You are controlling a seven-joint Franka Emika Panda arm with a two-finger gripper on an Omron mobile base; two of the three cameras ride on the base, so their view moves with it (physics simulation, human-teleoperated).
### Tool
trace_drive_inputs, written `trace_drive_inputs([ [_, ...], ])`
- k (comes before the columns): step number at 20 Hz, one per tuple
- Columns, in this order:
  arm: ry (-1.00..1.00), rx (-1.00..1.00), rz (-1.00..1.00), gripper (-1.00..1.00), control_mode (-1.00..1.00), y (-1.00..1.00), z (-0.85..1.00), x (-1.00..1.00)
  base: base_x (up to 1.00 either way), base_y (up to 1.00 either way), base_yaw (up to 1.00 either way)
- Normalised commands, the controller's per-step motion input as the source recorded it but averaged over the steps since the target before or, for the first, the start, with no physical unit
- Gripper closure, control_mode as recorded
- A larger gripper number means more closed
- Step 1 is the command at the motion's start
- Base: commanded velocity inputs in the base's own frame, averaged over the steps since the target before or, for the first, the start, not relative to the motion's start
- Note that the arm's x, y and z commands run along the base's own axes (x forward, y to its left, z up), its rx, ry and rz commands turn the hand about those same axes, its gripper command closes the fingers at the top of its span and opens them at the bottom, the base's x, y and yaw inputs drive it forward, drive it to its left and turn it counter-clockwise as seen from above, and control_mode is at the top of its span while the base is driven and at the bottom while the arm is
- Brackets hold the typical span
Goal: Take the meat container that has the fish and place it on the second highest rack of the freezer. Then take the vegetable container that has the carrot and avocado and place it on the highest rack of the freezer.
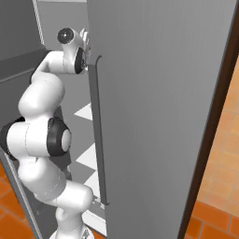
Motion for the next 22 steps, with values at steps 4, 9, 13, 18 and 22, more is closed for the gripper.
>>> trace_drive_inputs([
  [4, -0.18, 0.0, 0.0, -1.0, -1.0, 0.0, 0.56, -0.76, 0.0, 0.0, 0.0],
  [9, -0.02, 0.0, 0.0, -1.0, -1.0, -0.12, 0.27, -0.97, 0.0, 0.0, 0.0],
  [13, 0.0, 0.0, 0.0, -1.0, -1.0, -0.17, 0.21, -1.0, 0.0, 0.0, 0.0],
  [18, 0.03, -0.02, 0.0, -1.0, -1.0, -0.11, 0.02, -1.0, 0.0, 0.0, 0.0],
  [22, 0.12, -0.01, 0.0, -1.0, -1.0, -0.11, -0.2, -1.0, 0.0, 0.0, 0.0],
])
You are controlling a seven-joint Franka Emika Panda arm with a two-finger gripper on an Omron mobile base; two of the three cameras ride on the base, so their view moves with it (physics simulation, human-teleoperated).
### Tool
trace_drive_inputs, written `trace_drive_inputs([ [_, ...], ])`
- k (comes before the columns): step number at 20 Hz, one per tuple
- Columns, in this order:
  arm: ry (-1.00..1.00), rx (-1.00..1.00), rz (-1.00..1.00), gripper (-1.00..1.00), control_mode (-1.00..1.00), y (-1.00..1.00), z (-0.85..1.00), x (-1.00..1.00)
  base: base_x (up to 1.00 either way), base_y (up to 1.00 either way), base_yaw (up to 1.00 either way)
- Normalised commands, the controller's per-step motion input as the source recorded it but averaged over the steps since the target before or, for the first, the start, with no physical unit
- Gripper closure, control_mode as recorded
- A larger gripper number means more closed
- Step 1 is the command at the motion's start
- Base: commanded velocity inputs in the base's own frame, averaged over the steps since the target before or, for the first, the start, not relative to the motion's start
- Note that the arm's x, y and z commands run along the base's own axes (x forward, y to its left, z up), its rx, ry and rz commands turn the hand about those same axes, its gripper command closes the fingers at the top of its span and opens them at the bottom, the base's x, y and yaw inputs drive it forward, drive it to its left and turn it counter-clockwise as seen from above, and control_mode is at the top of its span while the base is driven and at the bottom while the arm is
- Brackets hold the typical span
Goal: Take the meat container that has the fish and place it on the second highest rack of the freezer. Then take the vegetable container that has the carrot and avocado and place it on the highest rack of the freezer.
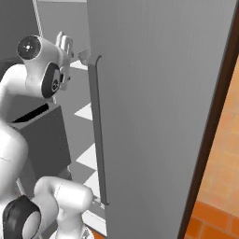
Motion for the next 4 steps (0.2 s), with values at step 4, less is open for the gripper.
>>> trace_drive_inputs([
  [4, 0.17, -0.03, 0.0, -1.0, -1.0, -0.04, -0.44, -1.0, 0.0, 0.0, 0.0],
])
